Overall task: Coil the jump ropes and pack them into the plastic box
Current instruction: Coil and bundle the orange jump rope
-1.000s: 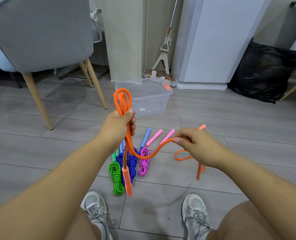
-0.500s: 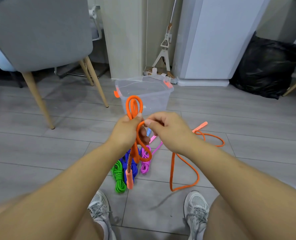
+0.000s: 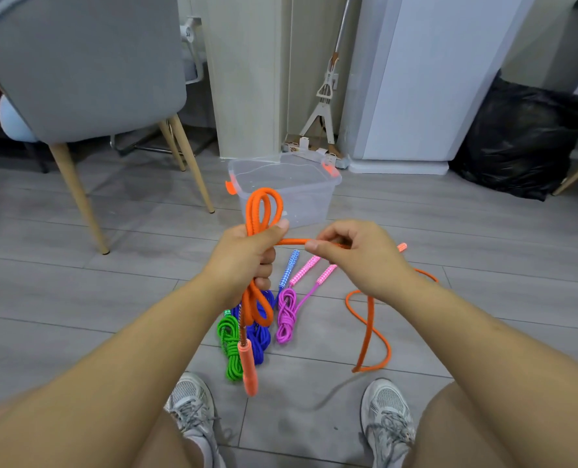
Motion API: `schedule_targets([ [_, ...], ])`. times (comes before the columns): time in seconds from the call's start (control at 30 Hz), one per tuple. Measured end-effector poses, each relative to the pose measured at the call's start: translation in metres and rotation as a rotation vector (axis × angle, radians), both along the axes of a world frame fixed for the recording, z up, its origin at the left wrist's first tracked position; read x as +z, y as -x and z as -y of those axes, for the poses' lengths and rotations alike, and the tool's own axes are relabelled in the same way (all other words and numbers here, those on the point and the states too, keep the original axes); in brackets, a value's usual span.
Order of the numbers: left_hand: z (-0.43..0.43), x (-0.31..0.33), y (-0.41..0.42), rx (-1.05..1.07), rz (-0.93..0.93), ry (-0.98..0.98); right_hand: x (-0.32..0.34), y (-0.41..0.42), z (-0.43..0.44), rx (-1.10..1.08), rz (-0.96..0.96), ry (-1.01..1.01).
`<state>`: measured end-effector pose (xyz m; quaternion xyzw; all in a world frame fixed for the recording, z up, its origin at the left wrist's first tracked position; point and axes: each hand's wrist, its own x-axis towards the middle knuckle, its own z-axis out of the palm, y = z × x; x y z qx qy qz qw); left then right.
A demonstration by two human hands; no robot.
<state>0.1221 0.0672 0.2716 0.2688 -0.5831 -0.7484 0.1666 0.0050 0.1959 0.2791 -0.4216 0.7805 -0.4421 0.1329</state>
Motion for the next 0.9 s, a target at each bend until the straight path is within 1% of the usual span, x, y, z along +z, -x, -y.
schedule_targets([
  [0.13, 0.018, 0.004, -0.008, 0.065, -0.051, 0.035, -0.003, 0.021, -0.023, -0.046, -0.043, -0.036],
  [0.23, 0.027, 0.007, -0.011, 0.133, -0.053, 0.031, -0.007, 0.037, -0.041, -0.084, -0.052, -0.043],
  [0.3, 0.026, 0.007, -0.011, 0.130, -0.032, 0.034, -0.010, 0.041, -0.049, -0.090, -0.060, -0.060],
  [0.43, 0.012, 0.006, -0.007, 0.074, -0.022, 0.001, -0.013, 0.030, -0.048, -0.079, -0.178, -0.039],
  [0.47, 0.008, 0.006, -0.006, 0.074, -0.024, 0.000, -0.013, 0.026, -0.044, -0.076, -0.181, -0.020],
  [0.5, 0.006, 0.007, -0.005, 0.076, -0.026, 0.005, -0.012, 0.021, -0.040, -0.073, -0.149, 0.008],
  [0.6, 0.000, 0.007, -0.002, 0.078, -0.041, 0.012, -0.010, 0.006, -0.024, -0.093, 0.024, 0.092],
  [0.67, -0.003, 0.008, 0.000, 0.084, -0.052, 0.018, -0.008, -0.003, -0.013, -0.086, 0.070, 0.116],
  [0.77, -0.004, 0.008, 0.002, 0.100, -0.065, 0.025, -0.006, -0.016, 0.001, -0.023, 0.067, 0.122],
  [0.9, -0.001, 0.007, 0.002, 0.150, -0.092, 0.033, -0.003, -0.028, 0.014, 0.050, -0.013, 0.104],
])
